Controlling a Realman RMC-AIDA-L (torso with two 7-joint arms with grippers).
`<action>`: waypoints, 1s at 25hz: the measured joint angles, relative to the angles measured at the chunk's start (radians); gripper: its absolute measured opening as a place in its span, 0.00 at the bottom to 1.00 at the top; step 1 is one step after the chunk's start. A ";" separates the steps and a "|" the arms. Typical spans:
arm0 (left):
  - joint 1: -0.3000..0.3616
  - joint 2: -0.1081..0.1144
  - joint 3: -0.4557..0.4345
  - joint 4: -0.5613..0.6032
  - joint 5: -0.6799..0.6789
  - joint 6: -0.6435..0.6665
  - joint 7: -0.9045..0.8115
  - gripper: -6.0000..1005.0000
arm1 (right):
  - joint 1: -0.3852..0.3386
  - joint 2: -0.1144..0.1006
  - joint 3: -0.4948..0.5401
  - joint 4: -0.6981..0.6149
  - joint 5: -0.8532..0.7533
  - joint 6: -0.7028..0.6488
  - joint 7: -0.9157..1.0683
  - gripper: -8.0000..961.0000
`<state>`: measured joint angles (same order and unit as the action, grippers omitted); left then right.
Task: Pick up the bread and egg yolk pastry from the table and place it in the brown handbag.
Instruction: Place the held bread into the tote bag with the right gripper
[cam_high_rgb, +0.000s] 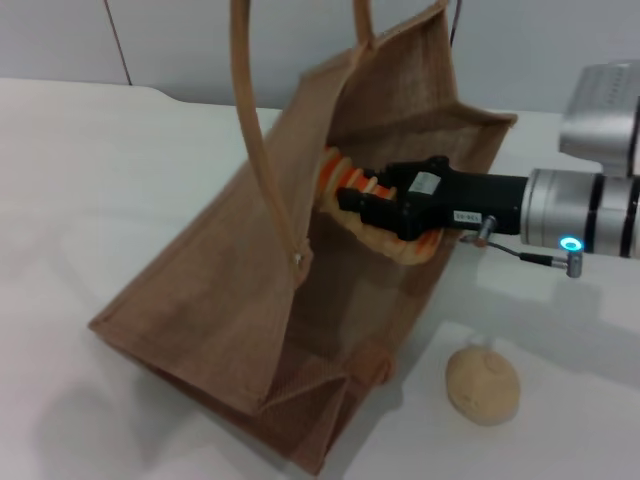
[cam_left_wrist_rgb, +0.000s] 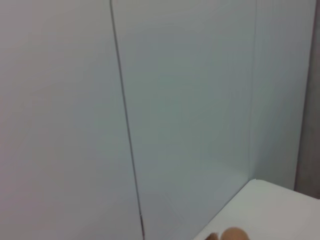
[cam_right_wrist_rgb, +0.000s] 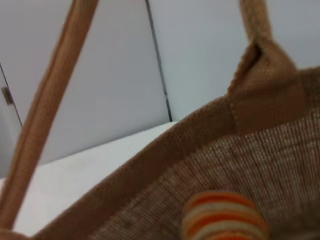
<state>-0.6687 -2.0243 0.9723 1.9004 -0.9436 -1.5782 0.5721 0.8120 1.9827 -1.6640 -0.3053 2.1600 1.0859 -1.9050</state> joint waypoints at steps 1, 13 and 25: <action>-0.001 -0.001 0.002 0.000 -0.001 0.001 0.000 0.12 | -0.002 0.001 0.001 -0.014 -0.011 -0.017 0.005 0.36; -0.003 -0.004 0.046 -0.020 -0.032 0.009 -0.001 0.12 | -0.021 -0.006 0.055 -0.119 -0.024 -0.062 0.027 0.36; -0.008 -0.004 0.154 -0.031 -0.051 0.075 -0.007 0.12 | -0.042 -0.002 0.056 -0.169 -0.031 -0.085 0.041 0.35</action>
<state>-0.6766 -2.0281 1.1264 1.8692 -0.9942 -1.5034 0.5648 0.7698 1.9810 -1.6077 -0.4739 2.1286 1.0004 -1.8636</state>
